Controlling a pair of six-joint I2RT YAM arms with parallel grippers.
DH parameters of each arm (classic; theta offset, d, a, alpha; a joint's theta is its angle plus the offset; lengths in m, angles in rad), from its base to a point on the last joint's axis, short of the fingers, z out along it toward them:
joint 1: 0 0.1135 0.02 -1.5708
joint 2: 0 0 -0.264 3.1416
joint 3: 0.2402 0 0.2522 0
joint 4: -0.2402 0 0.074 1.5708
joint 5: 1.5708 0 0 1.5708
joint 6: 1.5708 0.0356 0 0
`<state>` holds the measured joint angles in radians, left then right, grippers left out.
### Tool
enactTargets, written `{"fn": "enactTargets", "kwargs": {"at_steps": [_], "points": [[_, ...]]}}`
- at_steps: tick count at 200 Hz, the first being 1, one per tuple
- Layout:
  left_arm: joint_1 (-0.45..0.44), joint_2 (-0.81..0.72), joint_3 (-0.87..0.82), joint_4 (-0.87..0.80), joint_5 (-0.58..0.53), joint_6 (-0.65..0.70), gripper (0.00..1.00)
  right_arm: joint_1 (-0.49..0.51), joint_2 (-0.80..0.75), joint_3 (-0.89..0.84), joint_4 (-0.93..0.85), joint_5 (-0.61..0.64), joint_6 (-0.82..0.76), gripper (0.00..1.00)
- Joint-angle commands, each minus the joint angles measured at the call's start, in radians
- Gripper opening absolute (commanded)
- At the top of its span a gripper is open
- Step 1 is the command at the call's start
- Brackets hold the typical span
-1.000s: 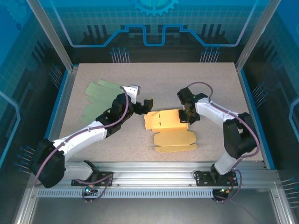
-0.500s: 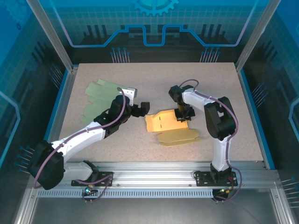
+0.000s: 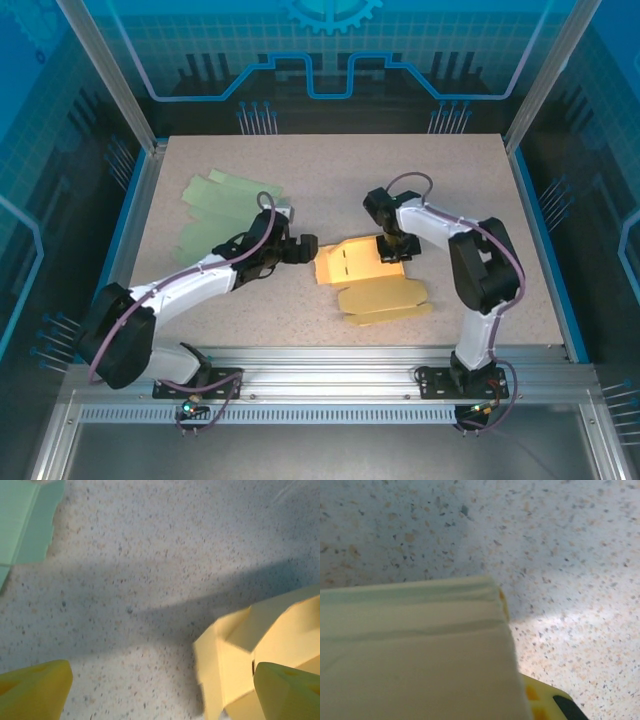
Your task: Fold the paper box
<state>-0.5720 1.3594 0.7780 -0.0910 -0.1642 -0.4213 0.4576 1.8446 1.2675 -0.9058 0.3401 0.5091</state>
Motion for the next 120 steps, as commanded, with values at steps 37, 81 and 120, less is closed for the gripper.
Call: {"fn": "enactTargets", "kwargs": {"at_steps": [37,81,120], "points": [[0.001,-0.158,-0.136,0.053,0.171,-0.088,0.91,0.029,-0.323,-0.151,0.151,0.052,0.131,0.0],[-0.028,-0.15,-0.231,0.278,0.275,-0.232,0.88,0.07,-0.487,-0.267,0.27,0.086,0.185,0.0],[-0.047,-0.085,-0.226,0.486,0.333,-0.293,0.85,0.108,-0.548,-0.315,0.317,0.134,0.222,0.0]]}}
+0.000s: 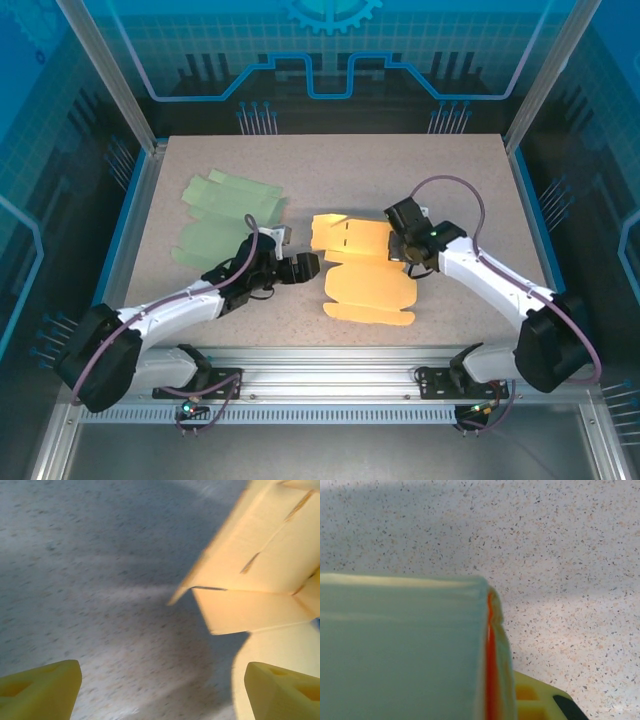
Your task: Fold the paper box
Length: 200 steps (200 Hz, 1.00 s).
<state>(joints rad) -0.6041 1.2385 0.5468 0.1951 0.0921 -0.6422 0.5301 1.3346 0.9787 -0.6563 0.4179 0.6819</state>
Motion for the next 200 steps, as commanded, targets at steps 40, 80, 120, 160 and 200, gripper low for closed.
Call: {"fn": "enactTargets", "kwargs": {"at_steps": [40,80,120,160,200], "points": [[-0.024,0.101,0.032,0.248,0.103,-0.096,0.86,0.091,-0.054,-0.038,0.086,0.126,0.06,0.0],[-0.029,0.123,0.045,0.26,0.106,-0.101,0.85,0.125,-0.06,-0.036,0.092,0.162,0.066,0.0],[-0.035,0.124,0.043,0.326,0.125,-0.105,0.7,0.132,-0.063,-0.045,0.106,0.167,0.073,0.0],[-0.051,0.138,0.069,0.377,0.142,-0.094,0.64,0.135,-0.067,-0.05,0.113,0.164,0.071,0.0],[-0.057,0.185,0.089,0.459,0.158,-0.095,0.64,0.14,-0.071,-0.07,0.134,0.153,0.072,0.0]]}}
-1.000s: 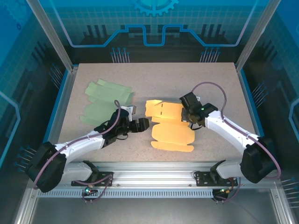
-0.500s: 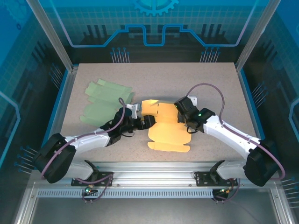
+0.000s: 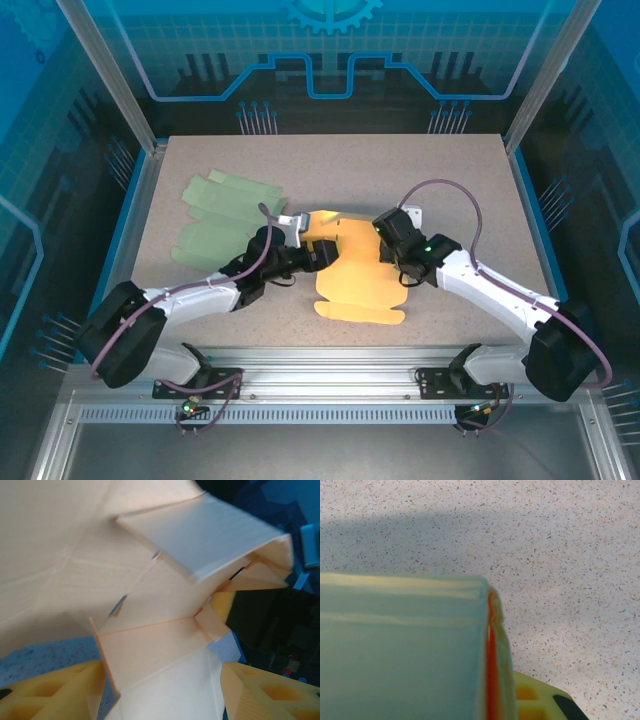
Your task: Fold the paper box
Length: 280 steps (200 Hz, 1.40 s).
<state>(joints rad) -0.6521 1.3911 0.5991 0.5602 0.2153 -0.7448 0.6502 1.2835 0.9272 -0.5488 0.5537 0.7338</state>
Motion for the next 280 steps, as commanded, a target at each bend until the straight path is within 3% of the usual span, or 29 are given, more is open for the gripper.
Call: {"fn": "enactTargets", "kwargs": {"at_steps": [1,62,89,153,193,217,244,280], "points": [[-0.01,0.034,0.038,0.095,0.035,0.008,0.64,0.02,-0.02,-0.019,0.026,0.017,0.02,0.0],[-0.013,0.173,0.072,0.219,0.08,-0.048,0.65,0.026,-0.038,-0.042,0.052,-0.004,0.046,0.0],[-0.013,0.156,0.059,0.26,0.104,-0.046,0.65,0.024,-0.045,-0.07,0.053,0.001,0.063,0.0],[-0.014,-0.172,0.07,-0.134,-0.017,0.218,0.65,0.026,-0.062,-0.074,0.047,0.018,0.072,0.0],[-0.013,-0.261,0.112,-0.29,-0.159,0.348,0.65,0.027,-0.072,-0.075,0.052,0.013,0.07,0.0],[-0.013,-0.222,0.189,-0.398,-0.261,0.403,0.49,0.029,-0.077,-0.076,0.055,0.006,0.067,0.0],[-0.013,-0.149,0.245,-0.395,-0.248,0.42,0.34,0.035,-0.079,-0.076,0.059,0.007,0.064,0.0],[-0.013,-0.065,0.298,-0.394,-0.227,0.417,0.24,0.04,-0.072,-0.077,0.067,0.006,0.064,0.0]]}}
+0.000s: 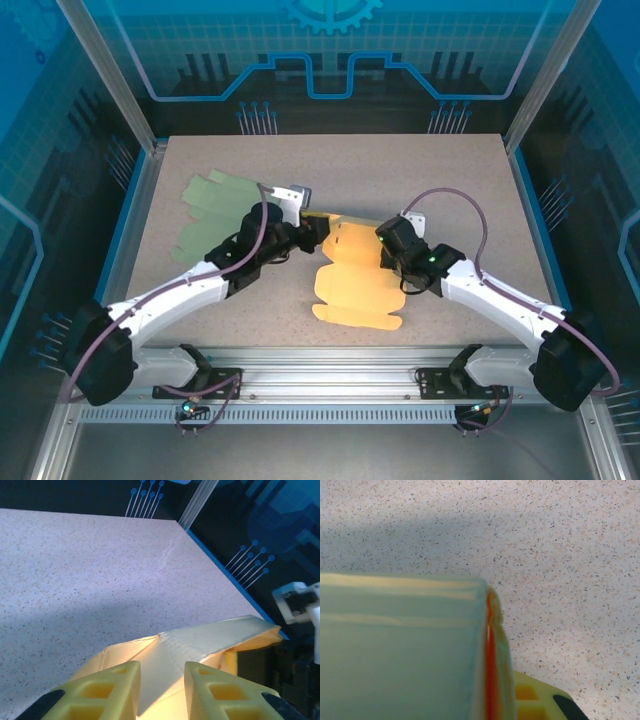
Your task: Fold the paper box
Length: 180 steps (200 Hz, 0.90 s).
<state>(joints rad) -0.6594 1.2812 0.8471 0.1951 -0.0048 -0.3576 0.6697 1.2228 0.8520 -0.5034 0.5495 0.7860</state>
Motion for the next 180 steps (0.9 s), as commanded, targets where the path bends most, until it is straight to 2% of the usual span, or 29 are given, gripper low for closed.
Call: {"fn": "enactTargets", "kwargs": {"at_steps": [1,40,64,114,142,180], "points": [[-0.006,0.047,0.052,-0.028,-0.007,0.029,0.23,0.021,-0.011,-0.002,0.021,0.01,0.012,0.0],[-0.008,0.099,0.072,-0.061,-0.008,0.012,0.12,0.021,-0.011,-0.002,0.025,0.011,0.01,0.0],[-0.011,0.119,0.069,-0.041,0.048,-0.025,0.07,0.021,-0.01,-0.003,0.03,0.011,0.007,0.0],[-0.037,0.172,0.056,0.063,0.169,-0.103,0.09,0.025,-0.009,-0.005,0.055,0.003,0.0,0.0],[-0.036,0.122,0.038,0.042,0.109,-0.073,0.13,0.027,-0.012,-0.005,0.044,0.011,0.001,0.0],[-0.034,-0.076,0.005,-0.068,-0.024,0.041,0.2,0.028,-0.025,-0.015,0.045,0.017,0.005,0.0]]}}
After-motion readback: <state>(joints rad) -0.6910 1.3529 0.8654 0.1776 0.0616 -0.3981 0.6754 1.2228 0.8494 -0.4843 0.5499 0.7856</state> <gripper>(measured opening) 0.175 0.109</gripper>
